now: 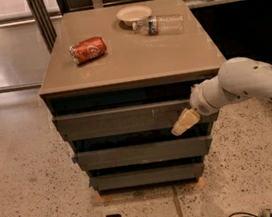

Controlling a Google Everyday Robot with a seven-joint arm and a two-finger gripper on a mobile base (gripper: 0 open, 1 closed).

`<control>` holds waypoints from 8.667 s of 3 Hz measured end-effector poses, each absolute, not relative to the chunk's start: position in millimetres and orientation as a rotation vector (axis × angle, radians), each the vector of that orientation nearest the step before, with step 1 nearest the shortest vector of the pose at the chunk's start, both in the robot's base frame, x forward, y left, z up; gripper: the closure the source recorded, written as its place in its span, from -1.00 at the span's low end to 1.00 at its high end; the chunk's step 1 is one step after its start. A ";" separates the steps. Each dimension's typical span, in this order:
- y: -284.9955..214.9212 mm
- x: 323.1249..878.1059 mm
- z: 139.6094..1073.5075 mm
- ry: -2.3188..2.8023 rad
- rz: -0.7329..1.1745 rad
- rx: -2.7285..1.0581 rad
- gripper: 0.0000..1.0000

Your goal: Open top drawer

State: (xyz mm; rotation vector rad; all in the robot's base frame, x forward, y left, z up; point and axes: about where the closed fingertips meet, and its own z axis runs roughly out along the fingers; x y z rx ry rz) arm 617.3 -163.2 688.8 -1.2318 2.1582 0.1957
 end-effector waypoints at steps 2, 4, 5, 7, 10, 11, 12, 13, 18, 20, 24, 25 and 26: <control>-188.4 649.8 653.8 2.220 0.479 -1.145 -1.00; -184.3 649.8 662.6 2.200 0.526 -1.150 -1.00; -184.3 649.8 662.6 2.200 0.526 -1.150 -1.00; -178.4 641.7 662.8 2.214 0.539 -1.152 -1.00; -124.0 498.6 717.0 2.282 0.562 -1.110 -1.00; -124.0 497.9 715.7 2.284 0.564 -1.111 -1.00; -123.8 521.6 705.9 2.267 0.538 -1.114 -1.00; -120.4 565.1 684.2 2.266 0.528 -1.134 -1.00; -130.6 630.6 706.7 2.180 0.456 -1.185 -1.00; -118.0 595.7 670.3 2.293 0.558 -1.223 -1.00; -106.6 579.5 665.1 2.310 0.630 -1.257 -1.00; -98.8 558.9 671.5 2.307 0.690 -1.251 -1.00; -87.5 509.8 685.1 2.323 0.807 -1.185 -1.00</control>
Offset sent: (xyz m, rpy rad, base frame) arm -0.0017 -0.0231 -0.0616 0.4384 0.4664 0.1011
